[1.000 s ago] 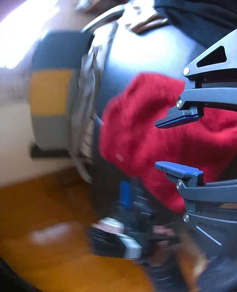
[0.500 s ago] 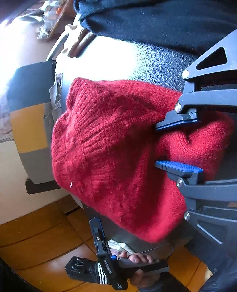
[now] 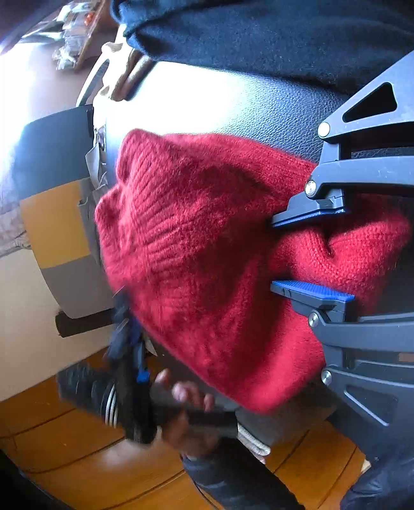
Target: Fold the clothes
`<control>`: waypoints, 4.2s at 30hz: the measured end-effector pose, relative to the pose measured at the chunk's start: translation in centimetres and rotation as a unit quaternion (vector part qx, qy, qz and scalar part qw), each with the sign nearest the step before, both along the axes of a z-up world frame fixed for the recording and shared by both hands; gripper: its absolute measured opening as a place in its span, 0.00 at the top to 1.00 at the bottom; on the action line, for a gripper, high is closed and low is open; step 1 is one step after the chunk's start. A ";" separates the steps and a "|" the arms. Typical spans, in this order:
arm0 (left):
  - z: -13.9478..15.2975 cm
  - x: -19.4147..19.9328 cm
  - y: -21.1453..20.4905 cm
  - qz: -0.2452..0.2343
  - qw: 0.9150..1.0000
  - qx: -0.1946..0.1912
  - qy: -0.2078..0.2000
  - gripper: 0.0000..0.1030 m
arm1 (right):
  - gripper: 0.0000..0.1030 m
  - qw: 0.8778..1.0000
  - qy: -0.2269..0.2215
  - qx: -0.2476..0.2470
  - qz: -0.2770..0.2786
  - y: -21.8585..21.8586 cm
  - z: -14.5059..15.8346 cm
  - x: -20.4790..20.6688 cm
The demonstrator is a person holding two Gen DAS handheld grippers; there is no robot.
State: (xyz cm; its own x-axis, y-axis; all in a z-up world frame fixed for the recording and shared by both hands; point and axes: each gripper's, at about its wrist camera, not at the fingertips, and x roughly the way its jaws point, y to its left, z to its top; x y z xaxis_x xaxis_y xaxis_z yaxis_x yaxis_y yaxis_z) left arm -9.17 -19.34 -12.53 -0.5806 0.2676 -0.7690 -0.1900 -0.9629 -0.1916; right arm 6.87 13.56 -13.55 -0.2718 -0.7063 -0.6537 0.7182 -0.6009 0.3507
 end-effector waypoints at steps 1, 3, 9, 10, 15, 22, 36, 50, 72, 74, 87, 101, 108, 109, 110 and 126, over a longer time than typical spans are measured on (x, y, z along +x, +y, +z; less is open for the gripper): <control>0.0 -0.3 0.7 0.002 1.000 -0.014 0.000 0.46 | 0.68 1.000 -0.004 -0.004 -0.003 0.1 0.0 0.0; -0.1 -0.7 1.7 0.008 1.000 -0.029 -0.002 0.45 | 0.68 1.000 -0.008 -0.011 -0.009 0.5 0.0 0.1; -0.2 0.3 2.3 0.041 0.998 -0.049 0.011 0.44 | 0.68 1.000 -0.006 -0.018 -0.010 0.8 0.1 0.3; -0.2 0.6 2.5 0.047 0.997 -0.054 0.018 0.44 | 0.68 1.000 -0.006 -0.018 -0.011 0.8 0.1 0.2; 1.5 2.1 1.6 0.054 0.996 -0.043 0.051 0.43 | 0.68 1.000 0.004 -0.009 -0.012 0.5 0.3 0.4; 2.8 6.5 -4.2 0.103 0.991 0.072 0.036 0.41 | 0.59 1.000 -0.011 -0.008 -0.018 0.2 0.8 0.4; -2.6 8.5 -11.0 0.059 0.952 0.300 -0.037 0.36 | 0.00 0.971 -0.168 -0.132 -0.106 5.0 3.5 -6.9; -5.4 2.9 -7.1 -0.042 0.950 0.302 -0.064 0.26 | 0.00 0.964 -0.244 -0.099 -0.019 -1.1 -0.1 -11.2; 1.0 25.9 -11.3 0.154 0.947 0.267 0.088 0.68 | 0.48 0.961 -0.226 -0.091 0.129 -11.9 2.7 -1.3; 2.7 29.8 -13.8 0.196 0.938 0.258 0.121 0.68 | 0.48 0.951 -0.230 -0.100 0.182 -16.6 3.9 0.4; 17.1 49.0 -31.3 0.436 0.838 0.113 0.308 0.67 | 0.48 0.854 -0.114 -0.155 0.483 -50.8 22.4 14.7; 3.1 51.1 -40.7 0.606 0.763 0.162 0.155 0.59 | 0.38 0.865 -0.136 0.010 0.484 -64.9 9.9 19.1; 7.0 50.5 -37.4 0.659 0.735 0.076 0.136 0.54 | 0.27 0.880 -0.026 0.004 0.475 -61.6 14.7 19.5; 7.8 50.2 -36.5 0.668 0.730 0.044 0.136 0.54 | 0.25 0.883 0.006 -0.002 0.470 -60.4 15.8 19.5; 8.9 50.1 -35.4 0.677 0.723 -0.003 0.137 0.54 | 0.23 0.884 0.037 -0.009 0.465 -59.3 16.8 19.6; 7.4 44.6 -46.2 0.619 0.780 -0.008 0.090 0.60 | 0.15 0.834 0.182 0.055 0.518 -66.4 12.4 22.5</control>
